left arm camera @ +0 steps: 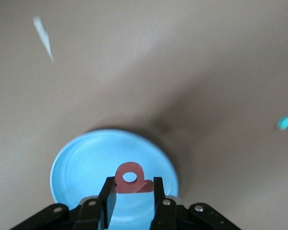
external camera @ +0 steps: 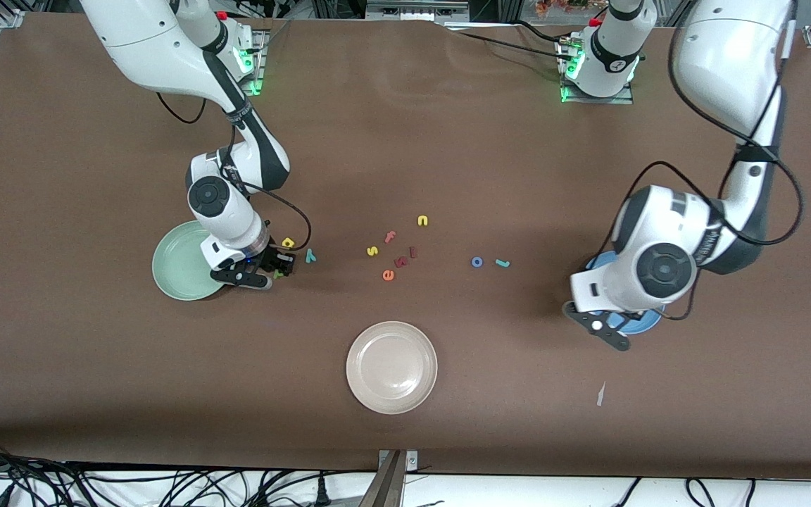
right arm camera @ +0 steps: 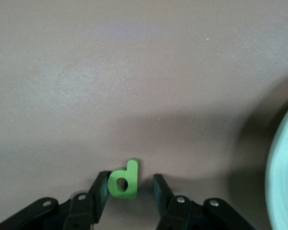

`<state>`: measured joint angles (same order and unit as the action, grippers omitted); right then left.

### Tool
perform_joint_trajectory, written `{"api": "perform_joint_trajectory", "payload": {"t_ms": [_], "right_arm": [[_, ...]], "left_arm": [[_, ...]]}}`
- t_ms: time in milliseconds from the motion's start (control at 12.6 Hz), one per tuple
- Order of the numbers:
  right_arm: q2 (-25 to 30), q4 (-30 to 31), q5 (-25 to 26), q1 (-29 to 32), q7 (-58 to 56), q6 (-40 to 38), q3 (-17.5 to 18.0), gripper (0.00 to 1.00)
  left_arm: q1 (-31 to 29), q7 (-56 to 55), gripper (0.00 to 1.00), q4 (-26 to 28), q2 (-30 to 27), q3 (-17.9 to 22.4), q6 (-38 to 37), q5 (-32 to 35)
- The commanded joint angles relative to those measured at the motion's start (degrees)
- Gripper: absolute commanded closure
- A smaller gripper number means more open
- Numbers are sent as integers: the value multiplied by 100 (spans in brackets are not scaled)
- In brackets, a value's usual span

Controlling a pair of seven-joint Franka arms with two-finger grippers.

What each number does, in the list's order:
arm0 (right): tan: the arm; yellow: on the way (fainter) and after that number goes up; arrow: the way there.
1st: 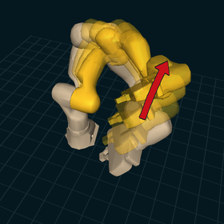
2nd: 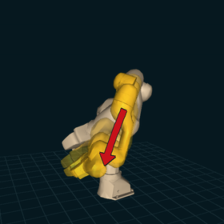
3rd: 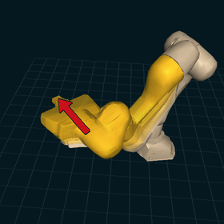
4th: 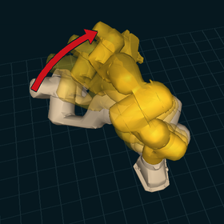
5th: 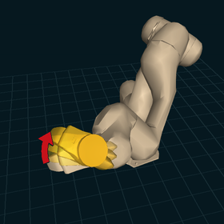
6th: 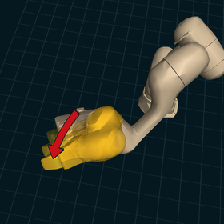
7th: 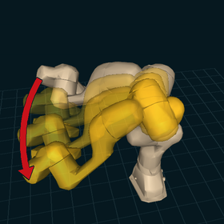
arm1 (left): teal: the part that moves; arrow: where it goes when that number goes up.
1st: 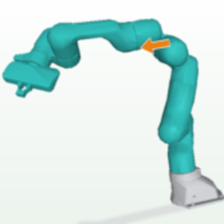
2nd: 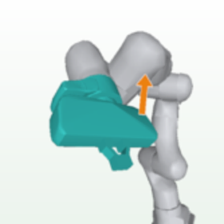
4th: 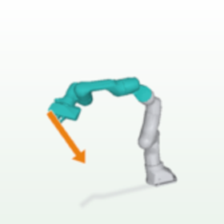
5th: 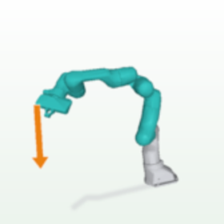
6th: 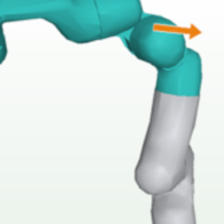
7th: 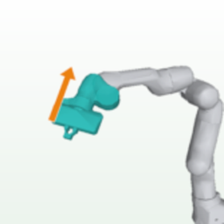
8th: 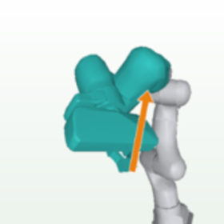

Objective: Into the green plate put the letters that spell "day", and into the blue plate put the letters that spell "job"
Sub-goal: 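Drop the green letter on the green plate while the left gripper drops red on blue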

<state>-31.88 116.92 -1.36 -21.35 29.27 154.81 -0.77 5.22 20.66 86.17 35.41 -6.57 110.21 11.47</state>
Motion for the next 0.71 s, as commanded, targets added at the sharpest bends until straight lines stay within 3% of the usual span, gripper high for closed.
{"api": "perform_joint_trajectory", "payload": {"t_ms": [0,238,397,476,556,635], "right_arm": [[68,146,92,-88,44,76,-90,66],[129,147,101,-106,9,-20,-90,81],[497,138,92,-97,-306,-457,-177,81],[725,138,101,-62,-534,-826,-230,81],[980,138,101,16,-910,-1143,-266,81],[1217,138,101,226,-1366,-1398,-292,81]], "left_arm": [[-362,140,100,1004,-315,-230,498,92],[-538,132,100,1761,-306,-239,1614,154],[-530,132,90,1877,-245,-230,1845,154],[-522,132,67,1868,-245,-230,1846,154],[-522,123,1,1860,-245,-230,1846,145],[-539,132,0,1842,-245,-230,1837,154]]}}
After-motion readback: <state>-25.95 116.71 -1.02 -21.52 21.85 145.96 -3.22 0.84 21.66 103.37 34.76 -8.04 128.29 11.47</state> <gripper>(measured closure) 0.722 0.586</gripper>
